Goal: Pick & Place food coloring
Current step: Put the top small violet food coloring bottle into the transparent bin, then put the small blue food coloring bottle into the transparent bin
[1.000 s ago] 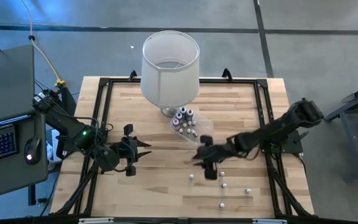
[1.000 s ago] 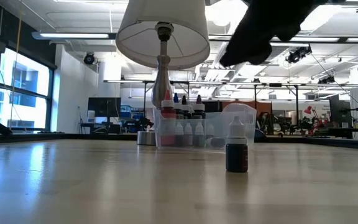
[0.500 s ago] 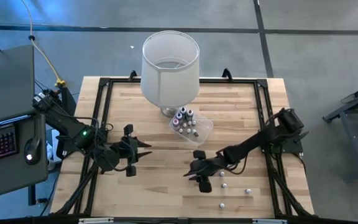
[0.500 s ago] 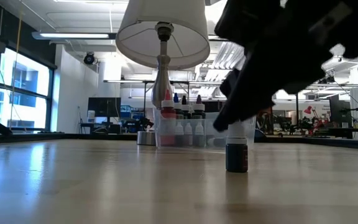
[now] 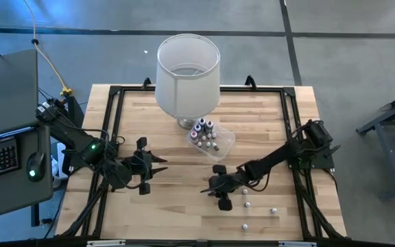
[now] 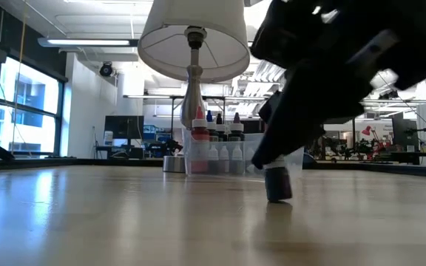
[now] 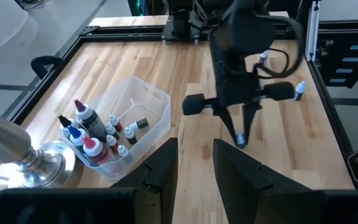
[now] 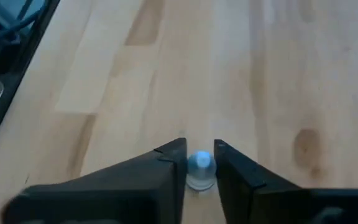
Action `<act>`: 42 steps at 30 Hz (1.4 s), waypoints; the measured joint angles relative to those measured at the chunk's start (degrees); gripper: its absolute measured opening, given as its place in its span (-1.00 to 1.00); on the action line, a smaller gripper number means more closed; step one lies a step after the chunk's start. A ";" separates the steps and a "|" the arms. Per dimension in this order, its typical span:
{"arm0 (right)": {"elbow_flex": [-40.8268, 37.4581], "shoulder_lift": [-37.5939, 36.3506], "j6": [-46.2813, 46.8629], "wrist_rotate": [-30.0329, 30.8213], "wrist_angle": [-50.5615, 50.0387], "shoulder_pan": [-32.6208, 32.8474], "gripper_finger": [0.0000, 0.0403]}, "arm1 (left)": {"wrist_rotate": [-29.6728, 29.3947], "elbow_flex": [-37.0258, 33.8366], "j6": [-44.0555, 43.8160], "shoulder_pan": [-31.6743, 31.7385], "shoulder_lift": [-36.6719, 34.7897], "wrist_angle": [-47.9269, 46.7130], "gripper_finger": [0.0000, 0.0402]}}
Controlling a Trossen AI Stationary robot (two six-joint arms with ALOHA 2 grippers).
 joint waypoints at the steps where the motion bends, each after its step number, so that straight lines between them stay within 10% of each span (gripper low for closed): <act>1: 0.02 -0.14 0.14 0.01 0.00 -0.43 -0.75 | 0.01 0.00 -0.01 -0.01 0.00 0.00 -0.51; 16: 2.82 -16.80 -9.85 19.62 -20.41 -16.18 -0.74 | 0.96 0.00 0.15 0.00 0.02 -0.91 -0.51; 42: 2.71 -11.20 -5.65 13.48 -26.62 -26.91 -0.45 | 1.14 0.00 0.63 0.00 0.02 -3.39 -0.51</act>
